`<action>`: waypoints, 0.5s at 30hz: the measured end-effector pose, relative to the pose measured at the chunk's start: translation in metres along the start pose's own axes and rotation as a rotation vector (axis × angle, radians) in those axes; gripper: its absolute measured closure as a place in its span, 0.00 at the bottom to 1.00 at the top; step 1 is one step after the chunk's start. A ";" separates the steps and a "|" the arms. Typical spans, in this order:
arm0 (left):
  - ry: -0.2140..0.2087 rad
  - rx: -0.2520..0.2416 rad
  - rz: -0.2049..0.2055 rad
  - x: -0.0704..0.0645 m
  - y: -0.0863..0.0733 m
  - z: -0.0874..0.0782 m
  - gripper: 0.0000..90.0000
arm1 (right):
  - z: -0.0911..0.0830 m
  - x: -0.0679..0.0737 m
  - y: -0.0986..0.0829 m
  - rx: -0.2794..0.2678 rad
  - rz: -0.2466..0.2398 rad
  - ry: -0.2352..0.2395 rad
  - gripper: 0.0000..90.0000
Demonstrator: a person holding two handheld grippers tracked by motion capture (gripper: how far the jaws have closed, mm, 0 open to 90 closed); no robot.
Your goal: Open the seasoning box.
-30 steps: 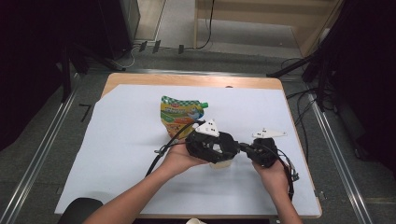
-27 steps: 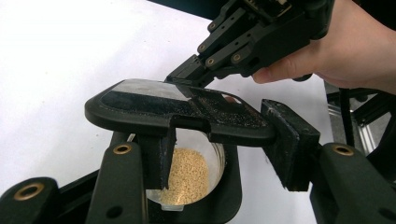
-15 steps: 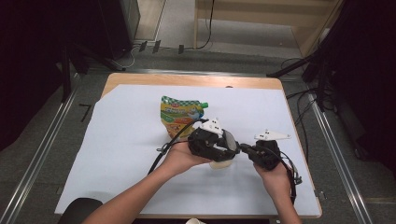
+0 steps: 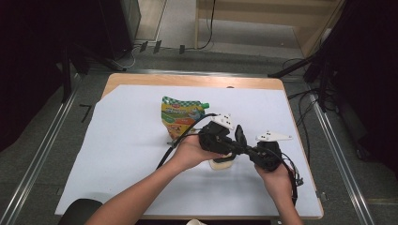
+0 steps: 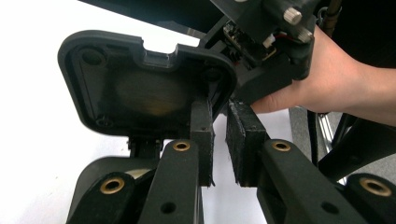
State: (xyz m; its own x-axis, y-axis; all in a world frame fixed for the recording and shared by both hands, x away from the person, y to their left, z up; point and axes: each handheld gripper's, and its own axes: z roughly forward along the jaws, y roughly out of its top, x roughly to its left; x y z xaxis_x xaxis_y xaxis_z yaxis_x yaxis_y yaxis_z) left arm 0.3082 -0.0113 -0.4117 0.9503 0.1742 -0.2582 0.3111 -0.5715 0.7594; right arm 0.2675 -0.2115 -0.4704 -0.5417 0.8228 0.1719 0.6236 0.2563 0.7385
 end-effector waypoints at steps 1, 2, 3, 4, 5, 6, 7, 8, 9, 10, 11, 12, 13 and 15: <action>0.000 0.000 0.001 0.000 0.001 0.002 0.91 | 0.000 0.000 0.000 0.000 -0.001 0.000 1.00; -0.001 0.001 0.004 0.000 0.001 0.002 0.91 | 0.000 -0.001 0.000 0.001 -0.002 0.003 1.00; -0.001 -0.001 0.003 0.001 0.001 0.002 0.91 | 0.000 -0.001 0.000 0.002 -0.001 0.008 1.00; -0.008 0.001 0.003 0.001 0.000 0.002 0.91 | 0.000 -0.002 0.000 0.001 -0.002 0.014 1.00; -0.010 -0.004 -0.002 0.002 0.000 0.001 0.91 | -0.001 -0.002 0.000 -0.002 -0.001 0.022 1.00; -0.012 -0.002 -0.005 0.002 0.000 -0.001 0.91 | -0.003 -0.003 0.001 -0.008 -0.005 0.021 1.00; -0.007 0.002 -0.005 0.003 0.000 -0.002 0.90 | -0.005 -0.003 0.001 -0.016 -0.006 0.021 1.00; -0.004 0.003 -0.007 0.003 -0.001 -0.004 0.88 | -0.007 -0.003 0.001 -0.021 -0.005 0.022 1.00; -0.005 0.001 -0.012 0.003 -0.001 -0.005 0.87 | -0.008 -0.003 0.001 -0.024 0.003 0.026 1.00; -0.005 0.004 -0.015 0.004 -0.002 -0.008 0.84 | -0.010 -0.004 0.000 -0.026 0.003 0.025 1.00; -0.003 0.007 -0.015 0.004 -0.002 -0.010 0.84 | -0.012 -0.004 -0.002 -0.025 0.010 0.029 1.00; -0.013 0.008 -0.025 0.006 -0.003 -0.012 0.82 | -0.013 -0.004 -0.003 -0.028 0.014 0.031 1.00; -0.026 0.014 -0.029 0.007 -0.004 -0.014 0.80 | -0.014 -0.003 -0.005 -0.025 0.021 0.041 0.98; -0.029 0.033 -0.037 0.009 -0.008 -0.017 0.78 | -0.015 -0.001 -0.008 -0.011 0.027 0.056 0.97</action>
State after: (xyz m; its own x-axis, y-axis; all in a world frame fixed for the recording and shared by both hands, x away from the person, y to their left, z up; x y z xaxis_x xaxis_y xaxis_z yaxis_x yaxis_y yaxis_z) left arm 0.3152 0.0085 -0.4095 0.9371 0.1724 -0.3034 0.3448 -0.5912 0.7291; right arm 0.2544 -0.2216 -0.4664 -0.5553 0.7998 0.2278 0.6327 0.2285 0.7399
